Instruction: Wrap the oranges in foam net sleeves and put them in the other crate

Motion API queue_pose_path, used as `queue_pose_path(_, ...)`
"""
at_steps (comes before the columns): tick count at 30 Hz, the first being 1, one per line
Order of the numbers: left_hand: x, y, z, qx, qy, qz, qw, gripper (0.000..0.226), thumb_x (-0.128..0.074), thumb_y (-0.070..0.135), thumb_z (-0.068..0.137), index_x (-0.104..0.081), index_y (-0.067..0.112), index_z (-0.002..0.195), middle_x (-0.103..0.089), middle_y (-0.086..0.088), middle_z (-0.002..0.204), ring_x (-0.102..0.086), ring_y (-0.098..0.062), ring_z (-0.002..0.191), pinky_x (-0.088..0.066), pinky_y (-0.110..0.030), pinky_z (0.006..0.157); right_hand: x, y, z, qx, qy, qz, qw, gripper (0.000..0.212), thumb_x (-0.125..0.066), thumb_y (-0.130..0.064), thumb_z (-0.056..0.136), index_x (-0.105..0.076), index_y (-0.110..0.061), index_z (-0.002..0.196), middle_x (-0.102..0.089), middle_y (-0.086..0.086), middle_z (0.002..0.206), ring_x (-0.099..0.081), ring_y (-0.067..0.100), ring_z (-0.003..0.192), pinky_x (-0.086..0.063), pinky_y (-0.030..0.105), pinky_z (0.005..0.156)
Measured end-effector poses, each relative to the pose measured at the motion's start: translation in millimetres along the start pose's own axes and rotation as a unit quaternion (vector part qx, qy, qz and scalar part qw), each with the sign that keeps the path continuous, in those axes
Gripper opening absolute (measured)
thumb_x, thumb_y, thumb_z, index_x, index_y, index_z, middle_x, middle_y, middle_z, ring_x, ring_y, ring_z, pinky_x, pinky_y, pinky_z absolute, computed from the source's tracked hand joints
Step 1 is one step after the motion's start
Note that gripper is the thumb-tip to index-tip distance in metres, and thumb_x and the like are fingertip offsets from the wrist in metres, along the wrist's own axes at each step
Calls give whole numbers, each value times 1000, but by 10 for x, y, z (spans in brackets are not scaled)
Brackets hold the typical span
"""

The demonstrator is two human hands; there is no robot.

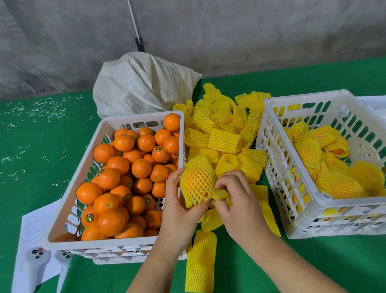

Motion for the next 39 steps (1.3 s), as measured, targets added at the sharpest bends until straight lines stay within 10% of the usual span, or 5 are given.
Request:
queue_pose_path(10,-2,-85,-11,-1,38,60,997,98,-86,-8,78,-40,56,136,-53,23,136,-58,-7,130,-57,-29,98,38,170,-138,-150,-38,161,975,14,-63,-41,88,-56,-30,95,-59,-15,90,-59,6,83,-47,22,70)
queue_pose_path(18,-98,-8,-48,-27,-28,195,980,94,-77,0,92,-31,60,147,-31,29,145,-29,18,140,-39,-6,103,-275,187,-221,-326,-98,279,898,97,-86,-34,81,-18,-49,150,-42,-22,137,-50,-4,117,-50,6,69)
queue_pose_path(31,-119,9,-82,-9,-59,168,984,62,-72,34,93,-43,50,145,-39,18,138,-67,-19,88,-51,-21,79,870,962,354,-337,72,446,826,76,-89,-55,69,-50,-54,134,-57,-2,139,-63,29,121,-58,38,88)
queue_pose_path(35,-64,-26,-64,24,-41,137,989,54,-71,31,94,-51,46,142,-46,20,138,-67,-20,92,-54,-25,76,1828,1475,369,-330,60,-13,942,78,-71,-72,79,-35,-50,144,-49,-8,144,-55,20,125,-51,39,93)
queue_pose_path(39,-27,-70,-57,61,-28,109,992,43,-68,31,97,-58,46,136,-58,16,138,-73,-22,95,-55,-28,81,1813,1961,143,-333,-212,-354,848,71,-56,-60,95,-29,-41,157,-46,4,156,-48,33,135,-45,47,105)
Point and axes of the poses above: each hand's wrist, its own z-axis towards the middle knuckle, its own x-axis out of the back of the hand, y = z × x, the point moved 6 cm from there along z, towards the middle knuckle
